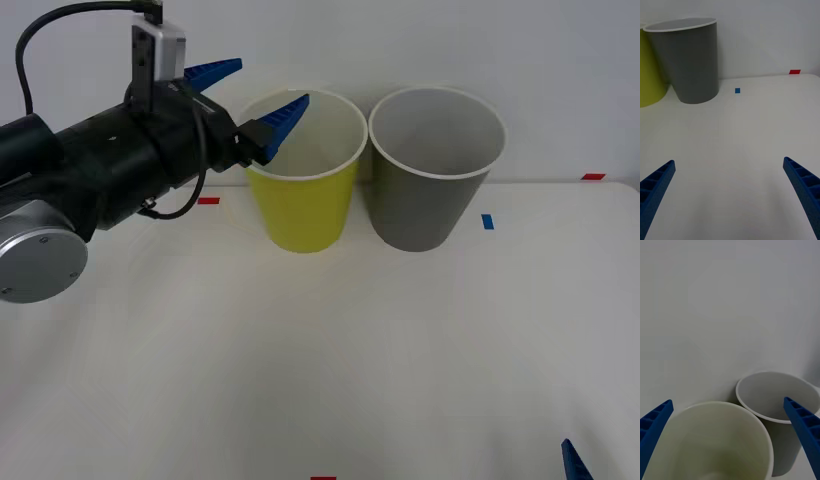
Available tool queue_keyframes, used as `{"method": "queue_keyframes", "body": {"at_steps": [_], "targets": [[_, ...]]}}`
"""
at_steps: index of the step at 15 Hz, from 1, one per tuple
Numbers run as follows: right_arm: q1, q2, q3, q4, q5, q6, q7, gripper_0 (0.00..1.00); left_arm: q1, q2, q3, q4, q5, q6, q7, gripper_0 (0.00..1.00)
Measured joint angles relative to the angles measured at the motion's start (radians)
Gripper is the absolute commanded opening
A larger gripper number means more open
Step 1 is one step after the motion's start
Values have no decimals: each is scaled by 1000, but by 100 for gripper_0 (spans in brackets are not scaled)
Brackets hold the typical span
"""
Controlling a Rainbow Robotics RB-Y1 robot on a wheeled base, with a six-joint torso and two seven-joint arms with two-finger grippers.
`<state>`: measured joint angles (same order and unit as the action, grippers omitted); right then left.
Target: Put cans in the gray bin and PET bottles in the light green bin.
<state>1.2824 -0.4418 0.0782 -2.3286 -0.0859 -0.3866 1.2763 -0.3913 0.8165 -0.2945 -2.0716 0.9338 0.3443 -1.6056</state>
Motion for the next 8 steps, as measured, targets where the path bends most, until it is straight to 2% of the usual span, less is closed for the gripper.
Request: {"method": "queue_keyframes", "body": {"at_steps": [2,4,8], "targets": [[0,0,0,0,0,0,0,100,113,-26,117,-105,-1,112,-13,100],[0,0,0,0,0,0,0,100,214,-72,204,-186,-4,178,-24,100],[0,0,0,0,0,0,0,100,372,-143,272,-267,-9,187,-53,100]]}}
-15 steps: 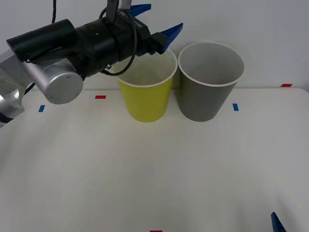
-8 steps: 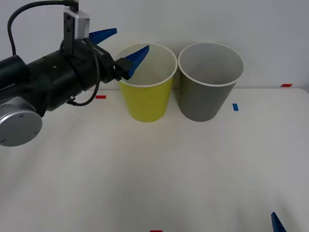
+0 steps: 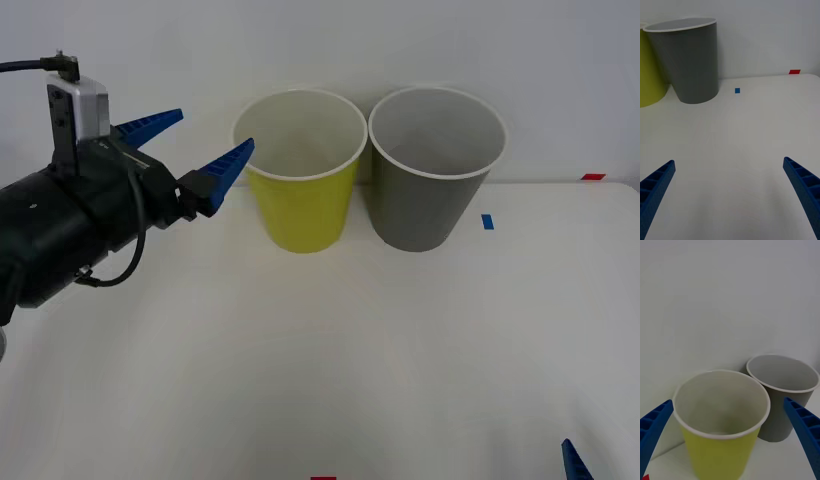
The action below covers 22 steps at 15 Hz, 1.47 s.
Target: Put cans in the gray bin and PET bottles in the light green bin.
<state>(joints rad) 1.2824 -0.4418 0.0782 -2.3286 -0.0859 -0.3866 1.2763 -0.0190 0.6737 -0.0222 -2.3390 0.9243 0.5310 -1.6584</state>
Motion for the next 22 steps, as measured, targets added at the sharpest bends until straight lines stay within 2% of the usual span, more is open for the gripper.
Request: {"method": "queue_keyframes", "body": {"at_steps": [3,7,9,14,19,22], "targets": [[0,0,0,0,0,0,0,100,99,-36,29,-51,-13,-20,-17,100],[0,0,0,0,0,0,0,100,203,-36,28,-71,-23,-141,-39,100],[0,0,0,0,0,0,0,100,250,-35,5,-70,-74,-222,-41,100],[0,0,0,0,0,0,0,100,447,-15,-105,-14,-259,-599,-18,100],[0,0,0,0,0,0,0,100,682,3,-162,1,-294,-820,16,100],[0,0,0,0,0,0,0,100,766,-1,-176,8,-316,-875,9,100]]}}
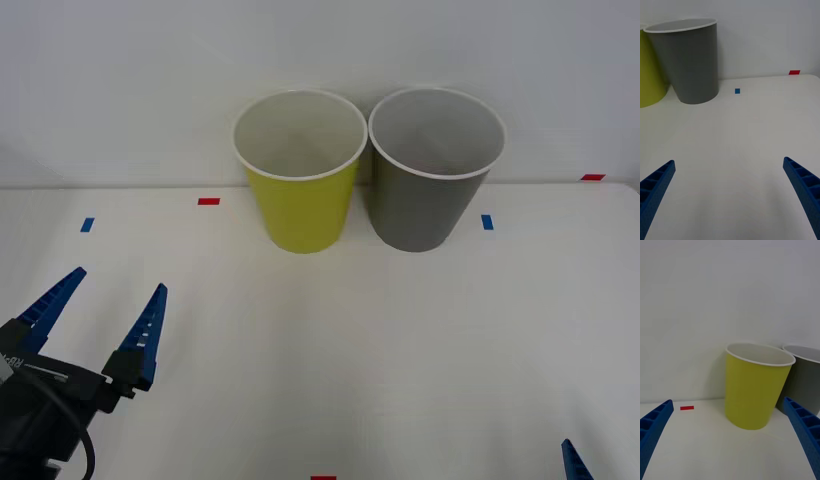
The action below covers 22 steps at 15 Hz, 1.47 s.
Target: Put cans in the gray bin and PET bottles in the light green bin.
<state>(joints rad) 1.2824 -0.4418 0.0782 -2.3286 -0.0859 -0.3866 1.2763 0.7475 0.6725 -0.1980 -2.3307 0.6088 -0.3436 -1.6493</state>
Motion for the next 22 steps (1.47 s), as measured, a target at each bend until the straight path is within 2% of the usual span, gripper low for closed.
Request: {"method": "queue_keyframes", "body": {"at_steps": [1,3,5,7,15,22], "targets": [[0,0,0,0,0,0,0,100,14,-2,-1,5,-8,-10,-2,100],[0,0,0,0,0,0,0,100,14,-13,-23,68,-36,-102,-1,100],[0,0,0,0,0,0,0,100,9,-45,-60,180,-126,-230,11,100],[0,0,0,0,0,0,0,100,56,-77,-81,219,-165,-277,28,100],[0,0,0,0,0,0,0,100,303,-140,-91,225,-191,-295,23,100],[0,0,0,0,0,0,0,100,336,-166,-90,251,-229,-304,-2,100]]}}
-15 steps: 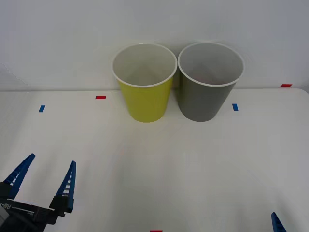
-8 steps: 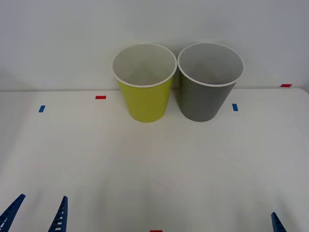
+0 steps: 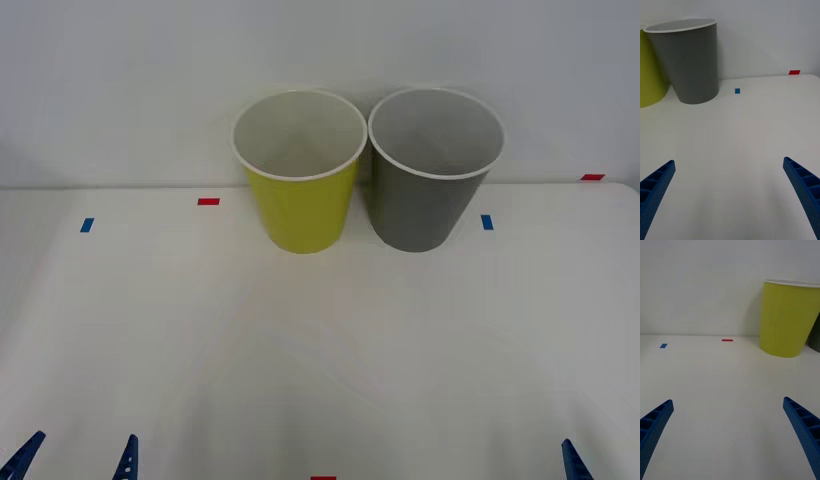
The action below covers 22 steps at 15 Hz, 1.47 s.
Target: Put cans in the gray bin and PET bottles in the light green bin.
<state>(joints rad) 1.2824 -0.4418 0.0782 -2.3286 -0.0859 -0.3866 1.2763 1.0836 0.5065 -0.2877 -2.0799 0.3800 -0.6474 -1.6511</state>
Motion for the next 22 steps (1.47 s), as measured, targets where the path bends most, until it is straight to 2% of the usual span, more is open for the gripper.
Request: {"method": "queue_keyframes", "body": {"at_steps": [22], "targets": [[0,0,0,0,0,0,0,100,2,0,5,1,-23,0,-2,100]]}}
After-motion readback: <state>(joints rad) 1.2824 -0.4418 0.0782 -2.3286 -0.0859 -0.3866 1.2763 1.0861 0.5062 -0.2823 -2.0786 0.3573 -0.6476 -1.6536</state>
